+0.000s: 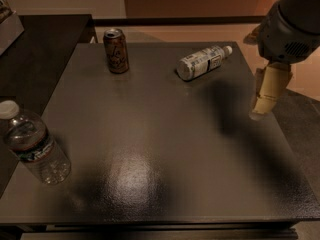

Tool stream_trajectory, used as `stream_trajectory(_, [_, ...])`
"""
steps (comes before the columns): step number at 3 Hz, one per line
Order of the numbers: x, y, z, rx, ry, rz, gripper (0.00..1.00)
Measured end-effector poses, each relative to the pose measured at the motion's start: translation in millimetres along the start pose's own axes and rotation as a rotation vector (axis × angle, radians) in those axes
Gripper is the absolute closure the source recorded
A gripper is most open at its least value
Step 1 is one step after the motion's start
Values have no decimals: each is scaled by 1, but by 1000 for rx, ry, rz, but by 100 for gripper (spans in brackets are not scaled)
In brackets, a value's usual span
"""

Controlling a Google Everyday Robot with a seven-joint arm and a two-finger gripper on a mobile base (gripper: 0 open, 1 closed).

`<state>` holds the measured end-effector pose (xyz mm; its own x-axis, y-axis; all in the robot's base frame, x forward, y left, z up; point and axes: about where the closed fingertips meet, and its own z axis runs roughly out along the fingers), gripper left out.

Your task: Move blue plastic bottle near orange can

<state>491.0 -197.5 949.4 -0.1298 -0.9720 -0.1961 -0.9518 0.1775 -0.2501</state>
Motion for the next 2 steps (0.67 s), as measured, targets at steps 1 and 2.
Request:
stream_trajectory(1, [-15, -30, 28, -21, -9, -59, 0])
stream_trajectory(2, [-33, -66, 54, -36, -13, -125, 0])
